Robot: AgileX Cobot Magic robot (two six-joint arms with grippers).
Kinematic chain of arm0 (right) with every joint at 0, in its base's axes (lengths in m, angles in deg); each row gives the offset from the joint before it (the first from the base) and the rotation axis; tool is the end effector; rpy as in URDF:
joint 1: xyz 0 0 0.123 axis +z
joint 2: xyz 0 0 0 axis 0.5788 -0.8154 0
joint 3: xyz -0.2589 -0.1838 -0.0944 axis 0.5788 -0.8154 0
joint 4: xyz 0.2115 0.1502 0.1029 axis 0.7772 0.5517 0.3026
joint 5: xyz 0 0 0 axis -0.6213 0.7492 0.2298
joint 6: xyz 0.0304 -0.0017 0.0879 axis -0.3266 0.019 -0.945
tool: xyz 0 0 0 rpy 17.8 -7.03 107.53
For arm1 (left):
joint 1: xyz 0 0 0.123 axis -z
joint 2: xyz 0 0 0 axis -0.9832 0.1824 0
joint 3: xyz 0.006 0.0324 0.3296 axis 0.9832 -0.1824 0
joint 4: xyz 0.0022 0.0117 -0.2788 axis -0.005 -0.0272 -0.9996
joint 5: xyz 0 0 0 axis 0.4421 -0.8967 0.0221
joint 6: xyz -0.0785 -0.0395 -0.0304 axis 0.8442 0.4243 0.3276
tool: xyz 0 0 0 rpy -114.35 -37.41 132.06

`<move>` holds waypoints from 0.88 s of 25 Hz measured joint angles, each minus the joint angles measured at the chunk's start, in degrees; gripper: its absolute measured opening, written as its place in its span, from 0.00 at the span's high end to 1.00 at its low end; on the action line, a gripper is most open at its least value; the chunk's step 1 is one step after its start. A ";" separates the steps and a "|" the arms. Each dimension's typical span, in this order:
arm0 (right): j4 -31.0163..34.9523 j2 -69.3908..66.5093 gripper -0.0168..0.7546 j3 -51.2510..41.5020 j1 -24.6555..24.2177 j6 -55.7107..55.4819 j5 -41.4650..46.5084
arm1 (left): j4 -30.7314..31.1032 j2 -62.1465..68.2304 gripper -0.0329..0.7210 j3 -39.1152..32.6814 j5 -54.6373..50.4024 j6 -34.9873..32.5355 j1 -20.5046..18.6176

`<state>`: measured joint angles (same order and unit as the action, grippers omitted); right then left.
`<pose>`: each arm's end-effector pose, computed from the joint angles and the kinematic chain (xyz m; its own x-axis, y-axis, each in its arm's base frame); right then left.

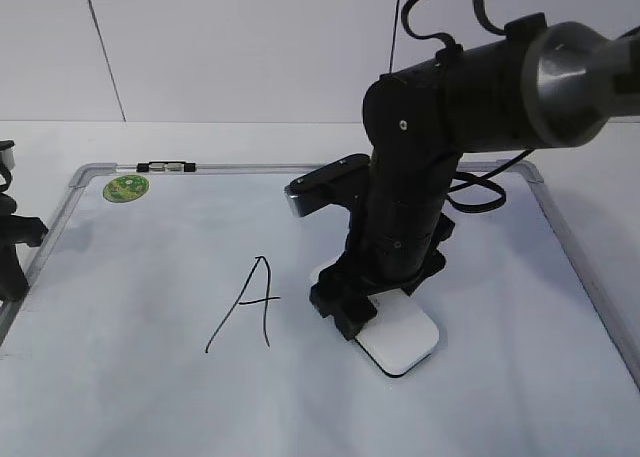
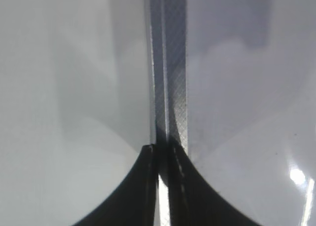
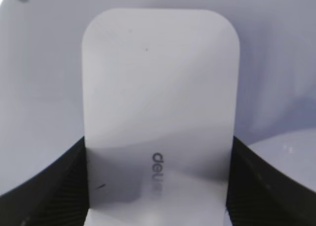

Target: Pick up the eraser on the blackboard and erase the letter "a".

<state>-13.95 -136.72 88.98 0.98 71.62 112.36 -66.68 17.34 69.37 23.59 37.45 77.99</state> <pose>0.3431 0.2525 0.1940 -0.7552 -0.6483 -0.0966 -0.6508 0.7592 -0.0072 0.3649 -0.0061 0.1743 -0.9959 0.0055 -0.0907 0.0205 0.9862 -0.1646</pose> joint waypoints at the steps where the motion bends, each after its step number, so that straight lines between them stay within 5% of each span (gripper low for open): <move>1: 0.00 0.24 0.26 -0.23 0.49 0.00 0.00 | 0.00 0.00 0.93 0.00 0.00 0.00 0.00; 10: -1.05 0.57 0.26 -0.66 0.38 -1.00 0.10 | 0.00 0.00 0.93 0.00 0.00 0.00 0.00; 22: -3.28 1.63 0.26 -1.82 -11.11 -3.36 0.21 | 0.00 0.00 0.93 0.00 0.13 0.00 0.00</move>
<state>-17.22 -135.09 87.16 -10.13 68.26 112.57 -66.68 17.34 69.37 23.72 37.45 77.99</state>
